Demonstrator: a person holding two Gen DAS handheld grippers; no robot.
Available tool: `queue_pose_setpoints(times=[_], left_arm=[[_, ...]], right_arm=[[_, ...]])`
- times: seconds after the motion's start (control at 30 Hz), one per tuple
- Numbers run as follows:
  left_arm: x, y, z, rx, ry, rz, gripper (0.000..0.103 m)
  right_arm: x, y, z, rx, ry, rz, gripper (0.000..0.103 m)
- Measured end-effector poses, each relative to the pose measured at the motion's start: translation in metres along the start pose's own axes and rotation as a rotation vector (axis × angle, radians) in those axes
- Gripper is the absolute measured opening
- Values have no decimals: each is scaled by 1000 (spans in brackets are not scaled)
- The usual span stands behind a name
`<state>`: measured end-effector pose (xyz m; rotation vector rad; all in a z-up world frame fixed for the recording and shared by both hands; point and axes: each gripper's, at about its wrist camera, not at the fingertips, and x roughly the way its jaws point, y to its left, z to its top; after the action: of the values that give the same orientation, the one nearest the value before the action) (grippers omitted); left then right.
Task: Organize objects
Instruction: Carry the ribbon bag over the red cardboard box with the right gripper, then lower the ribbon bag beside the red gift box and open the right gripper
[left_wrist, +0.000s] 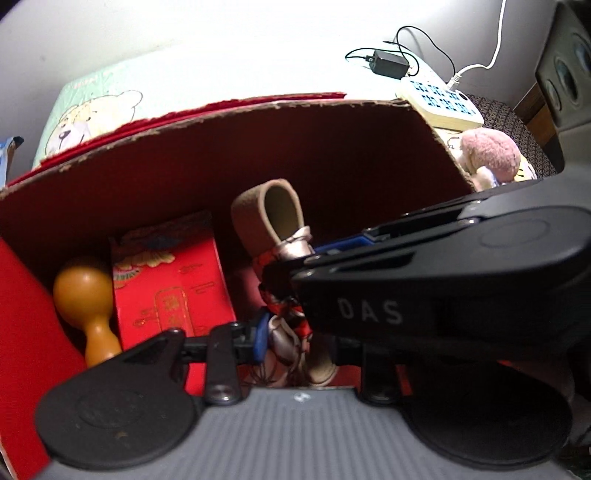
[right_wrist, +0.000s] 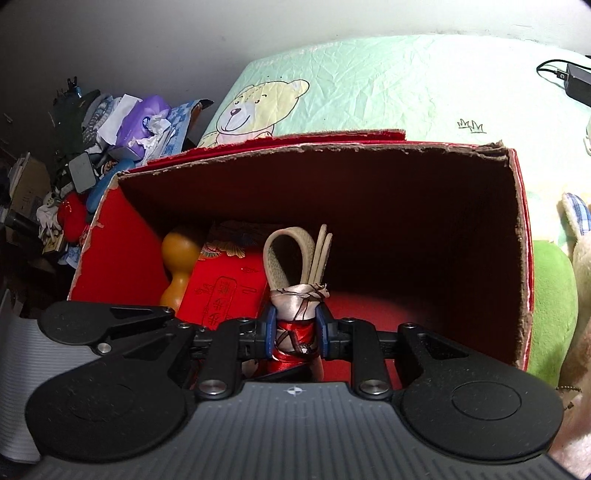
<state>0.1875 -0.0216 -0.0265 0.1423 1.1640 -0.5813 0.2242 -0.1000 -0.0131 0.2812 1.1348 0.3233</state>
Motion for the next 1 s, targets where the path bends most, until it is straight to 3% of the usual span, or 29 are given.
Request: queue_pose_setpoints(times=[0.33,0.5,1.0], left_arm=[[-2,5,-1,-4,7,54,33],[-6,9,-2,-2,-10,74,50],[-9,14,-5,-2,-47,106,58]], right_arm=[[11,-3,4,26,46,-2,25],[12,-7,3,51,54,-7,26],[9,-8,3,63,10,4,26]])
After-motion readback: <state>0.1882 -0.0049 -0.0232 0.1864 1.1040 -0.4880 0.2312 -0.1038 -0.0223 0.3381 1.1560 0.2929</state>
